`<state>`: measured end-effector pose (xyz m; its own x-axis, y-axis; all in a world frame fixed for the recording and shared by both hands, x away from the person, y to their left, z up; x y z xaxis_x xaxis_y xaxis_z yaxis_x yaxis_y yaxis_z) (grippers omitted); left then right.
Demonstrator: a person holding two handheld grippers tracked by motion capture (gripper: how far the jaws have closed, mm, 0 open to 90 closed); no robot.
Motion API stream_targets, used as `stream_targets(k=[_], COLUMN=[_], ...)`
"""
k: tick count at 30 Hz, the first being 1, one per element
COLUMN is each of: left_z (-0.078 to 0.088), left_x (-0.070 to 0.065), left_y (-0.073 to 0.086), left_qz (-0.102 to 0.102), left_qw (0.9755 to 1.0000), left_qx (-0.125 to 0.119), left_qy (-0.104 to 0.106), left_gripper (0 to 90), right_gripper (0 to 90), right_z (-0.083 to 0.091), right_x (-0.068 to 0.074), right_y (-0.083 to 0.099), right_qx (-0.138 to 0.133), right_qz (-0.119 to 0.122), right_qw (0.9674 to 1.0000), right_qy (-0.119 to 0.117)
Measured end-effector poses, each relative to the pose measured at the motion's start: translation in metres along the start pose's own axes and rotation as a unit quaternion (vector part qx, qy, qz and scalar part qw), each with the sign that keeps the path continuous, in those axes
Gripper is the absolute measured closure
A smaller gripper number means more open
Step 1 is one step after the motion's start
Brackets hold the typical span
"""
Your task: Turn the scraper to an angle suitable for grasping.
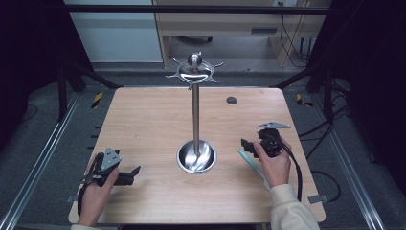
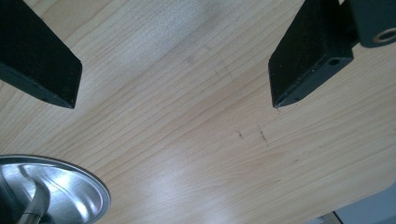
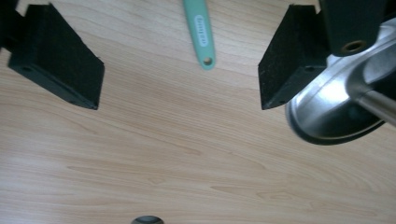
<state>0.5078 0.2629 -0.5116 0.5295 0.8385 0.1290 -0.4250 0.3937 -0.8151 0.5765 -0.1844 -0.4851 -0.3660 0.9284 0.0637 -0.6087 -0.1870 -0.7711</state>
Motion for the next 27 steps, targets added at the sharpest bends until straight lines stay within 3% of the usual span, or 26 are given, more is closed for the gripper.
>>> stream_targets(k=[4, 7, 12, 16, 20, 24, 27], left_z=[0.001, 0.001, 0.002, 0.001, 0.001, 0.001, 0.001], left_x=[0.002, 0.003, 0.003, 0.004, 0.005, 0.005, 0.004], left_y=[0.0, 0.0, -0.001, 0.0, 0.0, -0.001, -0.001], left_qz=[0.002, 0.007, 0.005, 0.006, 0.008, 0.008, 0.007], left_qw=[1.0, 1.0, 1.0, 1.0, 1.0, 1.0, 1.0], left_qx=[0.0, -0.002, -0.002, -0.002, -0.003, -0.002, -0.002], left_qy=[-0.001, -0.001, -0.001, -0.001, -0.001, -0.001, -0.001], left_gripper=[2.6, 2.6, 2.6, 2.5, 2.6, 2.6, 2.6], right_gripper=[19.0, 25.3, 31.6, 32.6, 31.7, 27.0, 29.1], right_z=[-0.004, -0.003, -0.008, -0.014, -0.018, -0.02, -0.024], right_x=[0.012, 0.027, 0.05, 0.055, 0.061, 0.065, 0.069], right_y=[0.001, 0.0, 0.01, 0.017, 0.021, 0.022, 0.025], right_qx=[0.01, 0.008, 0.031, 0.033, 0.036, 0.053, 0.066], right_qz=[0.021, 0.044, 0.097, 0.138, 0.146, 0.152, 0.153], right_qw=[0.9997, 0.9984, 0.9922, 0.9872, 0.9846, 0.9839, 0.983], right_qy=[-0.005, -0.035, -0.072, -0.073, -0.09, -0.077, -0.078])
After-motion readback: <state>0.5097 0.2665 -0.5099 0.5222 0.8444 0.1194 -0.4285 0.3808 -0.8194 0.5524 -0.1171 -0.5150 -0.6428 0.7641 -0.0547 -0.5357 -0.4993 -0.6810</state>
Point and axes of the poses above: each handheld gripper's, and its own axes: z roughly backward along the jaws, y roughly out of its underside, x roughly to its left, the point moved 8 cm from there along -z, roughly forward along the jaws, and after that the axes turned 3 degrees about z, right-handed, at the moved point
